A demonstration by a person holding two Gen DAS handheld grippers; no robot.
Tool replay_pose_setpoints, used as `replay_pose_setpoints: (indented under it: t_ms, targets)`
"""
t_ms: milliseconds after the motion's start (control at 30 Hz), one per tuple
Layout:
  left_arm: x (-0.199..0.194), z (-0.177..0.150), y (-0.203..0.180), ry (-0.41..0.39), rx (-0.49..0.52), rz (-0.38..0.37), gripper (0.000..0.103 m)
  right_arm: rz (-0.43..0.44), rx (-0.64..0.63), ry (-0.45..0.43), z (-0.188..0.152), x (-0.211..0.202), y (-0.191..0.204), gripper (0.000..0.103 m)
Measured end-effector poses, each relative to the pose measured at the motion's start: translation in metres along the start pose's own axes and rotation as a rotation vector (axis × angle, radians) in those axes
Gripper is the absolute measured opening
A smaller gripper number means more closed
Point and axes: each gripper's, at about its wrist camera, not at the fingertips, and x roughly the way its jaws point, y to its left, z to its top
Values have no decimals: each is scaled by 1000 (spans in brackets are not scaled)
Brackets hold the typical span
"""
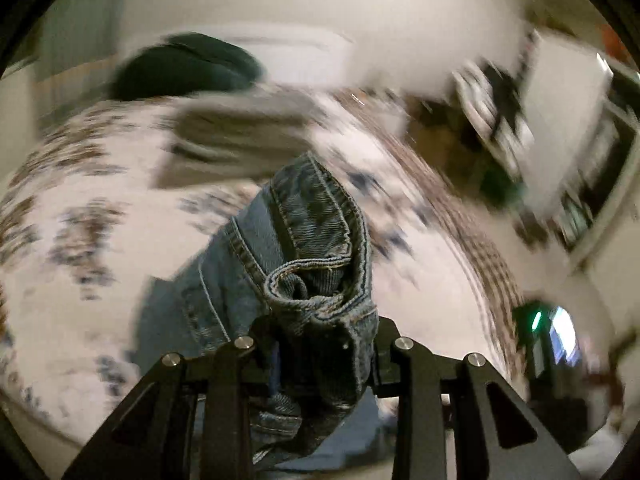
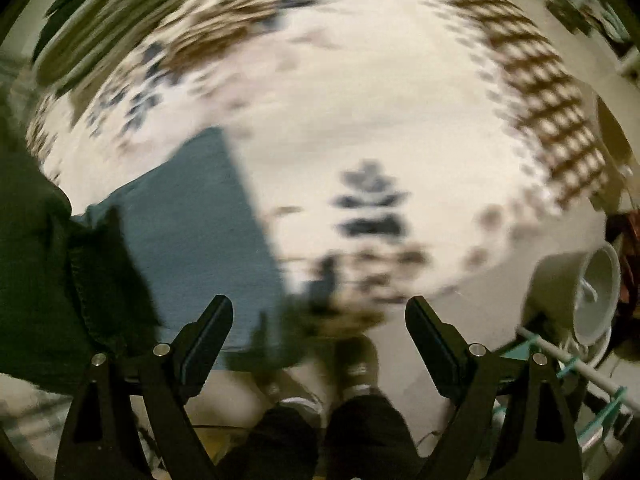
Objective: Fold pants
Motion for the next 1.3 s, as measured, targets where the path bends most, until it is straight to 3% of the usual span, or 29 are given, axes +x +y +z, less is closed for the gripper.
replay_pose_setpoints:
  t_ms: [100, 167, 200, 233, 267, 333, 467, 600, 700, 767, 833, 900, 967, 1167, 1300]
  targets:
    - [45, -18, -33, 162, 63, -42, 33, -25, 61, 10, -2, -2, -50, 90]
    - [67, -26, -41, 285, 52, -70, 40, -34, 87, 17, -7, -1, -71, 90]
    - [68, -28, -44, 306, 42, -83, 45, -32, 99, 15, -6, -2, -83, 90]
    - [66, -25, -42, 314, 21, -113, 61, -28, 105, 9, -5, -3, -90, 90]
    - [61, -21, -39, 317, -7, -146, 82, -21, 111, 1, -3, -5, -100, 90]
    - [46, -6, -27, 320, -66, -161, 97, 11, 126, -17, 4, -9, -113, 93]
    - [17, 10, 21, 291, -189, -123, 97, 220, 135, -63, 26, -18, -118, 93]
    - [15, 16, 97, 296, -292, 28, 98, 469, 37, -22, 57, 5, -83, 100]
    - [29, 12, 147, 336, -305, 163, 98, 515, -24, 47, 80, 50, -55, 100]
    - [37, 9, 166, 358, -313, 207, 98, 537, -15, 97, 90, 76, -45, 100]
    - [46, 5, 178, 381, -318, 220, 98, 581, -6, 134, 93, 90, -36, 80]
    - [57, 4, 180, 400, -317, 218, 98, 580, -26, 78, 92, 85, -26, 32]
    - [69, 3, 179, 422, -323, 215, 98, 525, -25, 41, 89, 75, -19, 18]
    - [106, 15, 166, 440, -351, 154, 98, 427, 13, -43, 85, 21, -35, 12]
    - [138, 19, 159, 480, -343, 139, 98, 335, 59, -84, 94, 5, -69, 8]
